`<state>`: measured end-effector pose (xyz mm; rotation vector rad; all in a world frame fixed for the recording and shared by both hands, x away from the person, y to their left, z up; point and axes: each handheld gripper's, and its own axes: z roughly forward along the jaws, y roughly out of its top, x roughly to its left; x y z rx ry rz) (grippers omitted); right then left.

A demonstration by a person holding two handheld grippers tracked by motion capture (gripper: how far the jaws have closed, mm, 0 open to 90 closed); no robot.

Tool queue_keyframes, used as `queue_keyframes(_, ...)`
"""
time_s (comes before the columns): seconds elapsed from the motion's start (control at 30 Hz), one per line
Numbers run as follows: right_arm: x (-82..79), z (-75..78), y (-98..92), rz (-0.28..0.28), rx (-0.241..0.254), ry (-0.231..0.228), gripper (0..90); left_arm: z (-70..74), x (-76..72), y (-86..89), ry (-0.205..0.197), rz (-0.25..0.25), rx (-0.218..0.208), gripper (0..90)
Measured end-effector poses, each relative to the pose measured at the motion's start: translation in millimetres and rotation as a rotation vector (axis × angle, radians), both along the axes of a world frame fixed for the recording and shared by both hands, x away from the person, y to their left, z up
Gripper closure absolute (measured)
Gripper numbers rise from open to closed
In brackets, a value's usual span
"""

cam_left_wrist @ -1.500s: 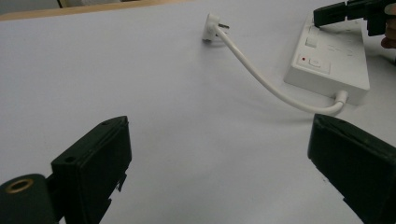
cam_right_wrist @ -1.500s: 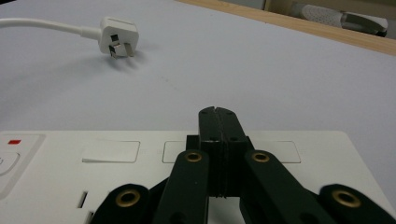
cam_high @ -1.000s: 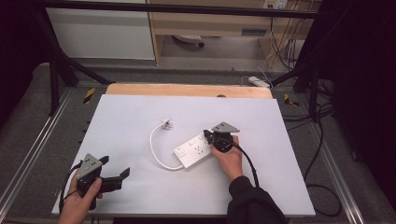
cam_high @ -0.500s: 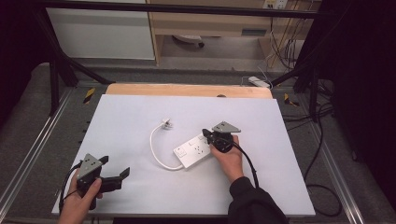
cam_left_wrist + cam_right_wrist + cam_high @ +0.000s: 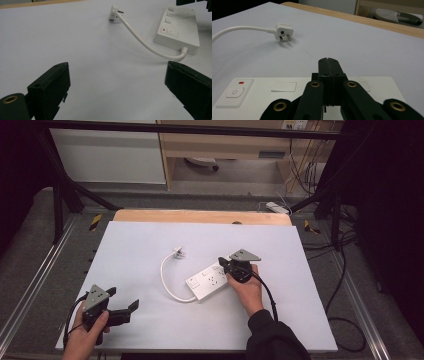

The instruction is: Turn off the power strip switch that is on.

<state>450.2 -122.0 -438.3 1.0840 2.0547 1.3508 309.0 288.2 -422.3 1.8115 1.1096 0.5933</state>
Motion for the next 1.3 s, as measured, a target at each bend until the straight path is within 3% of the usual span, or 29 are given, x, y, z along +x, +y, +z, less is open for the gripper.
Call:
queue_keyframes(0.17, -1.6, 5.3, -2.0, 0.002, 0.027, 0.004, 86.3, -0.2, 0.1, -0.3, 0.001, -0.002, 0.000, 6.2)
queue_keyframes(0.43, -5.1, 10.9, -5.2, 0.004, 0.014, -0.004, 78.2, 0.0, -0.1, -0.3, 0.000, 0.000, 0.001, 6.2)
queue_keyframes(0.5, -7.3, 14.1, -5.1, 0.001, 0.011, -0.013, 70.5, 0.0, -0.1, 0.1, 0.000, 0.002, 0.001, 6.2)
queue_keyframes(0.73, -9.8, 19.8, -8.7, -0.005, 0.023, -0.014, 57.3, -0.4, -0.1, 0.0, 0.003, 0.002, -0.001, 6.2)
queue_keyframes(0.77, -10.0, 22.2, -11.5, -0.016, 0.034, -0.014, 51.4, -0.4, 0.0, 0.0, 0.003, 0.002, -0.001, 6.2)
queue_keyframes(0.93, -10.7, 27.3, -18.8, -0.037, 0.059, -0.011, 40.1, -0.8, 0.1, 0.1, 0.006, 0.004, 0.000, 6.1)
queue_keyframes(1.03, -11.0, 28.9, -20.3, -0.035, 0.066, -0.004, 35.5, -1.1, 0.6, 0.4, 0.004, 0.004, 0.004, 6.2)
queue_keyframes(1.1, -11.8, 31.5, -22.2, -0.022, 0.086, -0.001, 26.3, -1.3, 0.6, 0.4, 0.004, 0.004, 0.003, 6.2)
queue_keyframes(1.3, -16.5, 38.7, -22.3, -0.020, 0.056, -0.019, 10.4, -1.6, 0.6, -0.6, 0.006, 0.002, 0.005, 6.2)
